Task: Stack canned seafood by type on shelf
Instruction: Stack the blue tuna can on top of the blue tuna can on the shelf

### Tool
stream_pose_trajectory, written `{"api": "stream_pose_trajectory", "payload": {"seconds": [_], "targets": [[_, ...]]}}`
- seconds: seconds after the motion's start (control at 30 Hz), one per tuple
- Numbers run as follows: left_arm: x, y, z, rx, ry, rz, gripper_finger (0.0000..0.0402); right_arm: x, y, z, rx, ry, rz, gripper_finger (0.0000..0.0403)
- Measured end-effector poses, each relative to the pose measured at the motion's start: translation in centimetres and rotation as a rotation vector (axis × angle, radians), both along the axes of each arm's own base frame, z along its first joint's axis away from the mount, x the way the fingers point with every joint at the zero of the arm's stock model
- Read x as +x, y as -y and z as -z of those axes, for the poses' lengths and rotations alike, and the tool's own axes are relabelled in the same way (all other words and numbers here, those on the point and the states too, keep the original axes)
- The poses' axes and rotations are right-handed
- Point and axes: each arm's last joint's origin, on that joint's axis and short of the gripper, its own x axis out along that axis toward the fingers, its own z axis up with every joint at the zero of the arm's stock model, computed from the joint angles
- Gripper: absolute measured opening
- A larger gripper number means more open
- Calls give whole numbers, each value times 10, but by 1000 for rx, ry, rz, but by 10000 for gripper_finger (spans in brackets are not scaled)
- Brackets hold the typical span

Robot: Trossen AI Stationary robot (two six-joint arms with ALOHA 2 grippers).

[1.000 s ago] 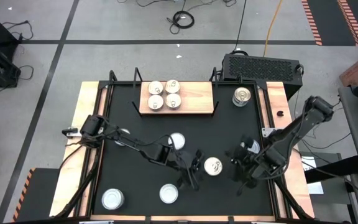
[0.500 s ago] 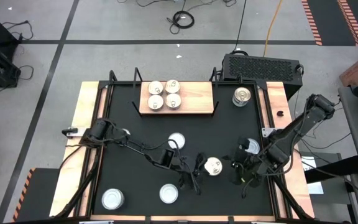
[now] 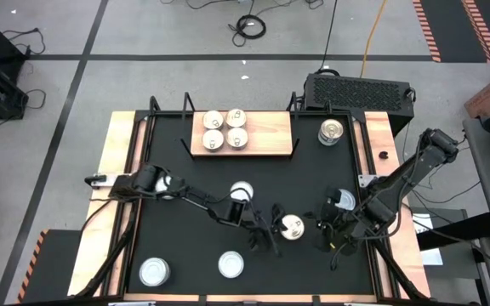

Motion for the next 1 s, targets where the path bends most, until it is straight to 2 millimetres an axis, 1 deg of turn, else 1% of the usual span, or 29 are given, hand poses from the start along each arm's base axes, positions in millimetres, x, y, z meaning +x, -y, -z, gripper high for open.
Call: {"api": "stream_pose_trajectory", "payload": {"seconds": [0.2,0.3,0.43,0.7,0.73,0.93,1.0], "targets": [[1,-1,3,2,1,-4,207,1,1,0,-13,-5,-8,0],[1,-1,3,7,3,-3,190,1,1,0,-18,-6,-12,0],[1,-2,2,13,6,-11,140,1,1,0,-17,-6,-12,0],[2,-1,1,41,22,-53,15,1,1,0,-18,-6,-12,0],[2,-1,1,42,22,-56,9,1,1,0,-19,-6,-12,0],[1,-1,-1,52,28,-70,6,1,1,0,-22,-7,-15,0],[0,0,-5,64,29,-83,4,1,1,0,-22,-7,-15,0]]}}
